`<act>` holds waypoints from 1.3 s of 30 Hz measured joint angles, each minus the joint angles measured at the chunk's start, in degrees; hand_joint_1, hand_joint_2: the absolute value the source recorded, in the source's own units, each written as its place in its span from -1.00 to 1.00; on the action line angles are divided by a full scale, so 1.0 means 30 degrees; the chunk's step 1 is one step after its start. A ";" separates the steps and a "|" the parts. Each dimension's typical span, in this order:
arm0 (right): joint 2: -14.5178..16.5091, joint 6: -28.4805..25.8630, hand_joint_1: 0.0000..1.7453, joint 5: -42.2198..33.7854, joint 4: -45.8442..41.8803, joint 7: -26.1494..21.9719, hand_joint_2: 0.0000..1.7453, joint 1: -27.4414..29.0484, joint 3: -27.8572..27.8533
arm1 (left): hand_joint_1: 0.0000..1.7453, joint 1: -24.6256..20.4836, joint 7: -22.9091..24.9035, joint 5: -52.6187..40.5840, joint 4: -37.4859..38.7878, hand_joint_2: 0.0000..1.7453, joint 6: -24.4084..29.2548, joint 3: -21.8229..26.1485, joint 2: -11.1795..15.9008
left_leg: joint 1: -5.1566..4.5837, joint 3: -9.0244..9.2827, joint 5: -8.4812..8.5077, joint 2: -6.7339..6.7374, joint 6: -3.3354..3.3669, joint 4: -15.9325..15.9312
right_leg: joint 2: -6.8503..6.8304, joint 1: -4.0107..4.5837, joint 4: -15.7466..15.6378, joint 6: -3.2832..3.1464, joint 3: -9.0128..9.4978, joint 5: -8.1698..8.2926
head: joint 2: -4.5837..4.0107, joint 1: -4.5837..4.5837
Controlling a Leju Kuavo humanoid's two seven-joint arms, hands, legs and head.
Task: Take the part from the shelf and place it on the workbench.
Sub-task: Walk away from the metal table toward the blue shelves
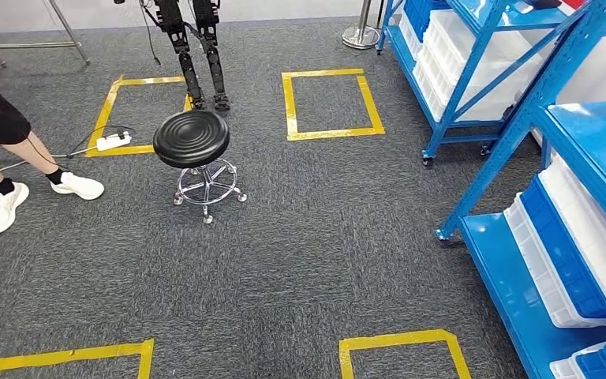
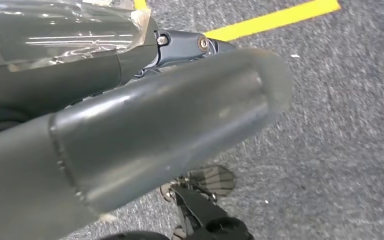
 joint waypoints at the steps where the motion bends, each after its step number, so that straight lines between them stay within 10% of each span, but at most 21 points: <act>1: -0.0009 0.0000 -1.00 0.0000 -0.0002 -0.0002 -1.00 0.0018 -0.0002 | -1.00 -0.0036 -0.0002 0.0000 0.0000 -1.00 0.0000 -0.0013 0.0000 | 0.0055 0.0026 -0.0141 -0.0185 -0.0116 0.0109 | 0.0197 -0.0084 -0.0057 -0.0131 0.0058 0.0045 | 0.0000 -0.0029; 4: -0.0003 0.0000 -1.00 0.0011 0.0000 -0.0002 -1.00 0.0030 -0.0007 | -1.00 -0.0016 -0.0005 -0.0002 0.0000 -1.00 0.0000 -0.0027 0.0000 | 0.0134 -0.0991 -0.1688 -0.1675 -0.0260 0.2544 | 0.0819 -0.0282 -0.0161 -0.0466 0.0176 0.0175 | 0.0002 -0.0182; 7: 0.0040 0.0000 -1.00 0.0066 0.0002 -0.0015 -1.00 0.0031 -0.0007 | -1.00 0.0099 0.0015 0.0000 0.0000 -1.00 0.0007 -0.0025 -0.0004 | 0.0131 -0.2398 -0.2596 -0.2210 -0.0192 0.5266 | 0.1580 -0.0155 -0.0146 -0.0565 0.0177 0.0177 | 0.0000 -0.0189; 13: 0.0057 0.0002 -1.00 0.0290 0.0000 -0.0060 -1.00 0.0002 -0.0007 | -1.00 0.0122 0.0073 0.0151 0.0000 -1.00 0.0133 -0.0025 0.0031 | 0.0234 -0.0649 0.0173 -0.3725 0.0041 0.0544 | 0.3012 0.0034 0.0040 -0.0335 0.0080 0.0172 | 0.0003 -0.0158; 15: 0.0047 0.0005 -1.00 0.0353 0.0000 -0.0075 -1.00 0.0033 -0.0007 | -1.00 0.0094 0.0035 0.0213 0.0000 -1.00 0.0149 -0.0022 0.0016 | 0.0101 -0.0610 0.0229 -0.3362 0.0275 0.0385 | 0.3299 0.0039 0.0035 -0.0091 -0.0181 0.0242 | 0.0002 -0.0120; 17: 0.0036 0.0007 -1.00 0.0399 0.0002 -0.0111 -1.00 0.0069 -0.0005 | -1.00 0.0065 -0.0114 0.0320 -0.0002 -1.00 0.0151 -0.0016 -0.0002 | 0.0047 -0.0565 0.0351 -0.2935 0.0599 0.0238 | 0.2601 0.0025 0.0569 0.0005 -0.0538 -0.0002 | 0.0000 -0.0085; 19: 0.0038 0.0004 -1.00 0.0431 0.0002 -0.0184 -1.00 0.0036 -0.0005 | -1.00 0.0088 -0.0278 0.0470 -0.0005 -1.00 0.0146 0.0000 0.0009 | -0.0017 -0.0548 0.0381 -0.2429 0.0834 0.0162 | 0.1565 -0.0012 0.2412 -0.0082 -0.1449 -0.0886 | 0.0000 -0.0018; 22: 0.0038 0.0004 -1.00 0.0450 0.0002 -0.0248 -1.00 0.0004 -0.0004 | -1.00 0.0128 -0.0414 0.0570 -0.0007 -1.00 0.0107 0.0027 0.0029 | -0.0146 -0.0571 0.0341 -0.1581 0.0934 0.0171 | 0.1275 -0.0108 0.5281 -0.0019 -0.2861 -0.1879 | 0.0002 0.0018; 26: 0.0029 0.0002 -1.00 0.0457 0.0000 -0.0250 -1.00 0.0026 -0.0007 | -1.00 0.0099 -0.0432 0.0550 -0.0007 -1.00 -0.0018 0.0033 0.0020 | -0.0219 -0.0454 0.0242 -0.0722 0.0788 0.0181 | 0.0298 -0.0063 0.1521 0.0357 -0.0694 -0.0474 | 0.0004 0.0029; 30: 0.0046 0.0004 -1.00 0.0450 -0.0005 -0.0257 -1.00 -0.0018 -0.0006 | -1.00 0.0035 -0.0474 0.0444 -0.0007 -1.00 -0.0047 0.0033 0.0009 | -0.0244 -0.0208 0.0066 -0.0035 0.0322 0.0126 | 0.0073 0.0220 0.0024 -0.0204 -0.0055 -0.0037 | 0.0000 -0.0014; 33: 0.0035 0.0000 -1.00 0.0437 -0.0003 -0.0258 -1.00 0.0035 -0.0007 | -1.00 -0.0030 -0.0505 0.0428 -0.0007 -1.00 -0.0051 0.0031 -0.0007 | -0.0056 -0.0415 -0.0630 -0.0995 -0.0018 0.0991 | 0.0641 -0.0039 -0.0214 -0.0638 0.0186 0.0144 | 0.0000 -0.0045; 36: 0.0066 -0.0053 -1.00 0.0432 -0.0005 -0.0401 -1.00 0.0032 -0.0007 | -1.00 0.0066 -0.0508 0.0399 -0.0002 -1.00 -0.0056 0.0026 -0.0009 | 0.0000 -0.2024 -0.2371 -0.2172 -0.0156 0.4366 | 0.1101 -0.0010 -0.0238 -0.0904 0.0233 0.0217 | 0.0000 -0.0076; 39: 0.0071 -0.0186 -1.00 0.0437 -0.0004 -0.0665 -1.00 0.0101 -0.0007 | -1.00 0.0119 -0.0486 0.0362 0.0000 -1.00 -0.0056 0.0026 -0.0004 | 0.0058 -0.2406 -0.1718 -0.2283 -0.0209 0.4644 | 0.1517 0.0033 -0.0210 -0.0902 0.0300 0.0203 | 0.0000 -0.0075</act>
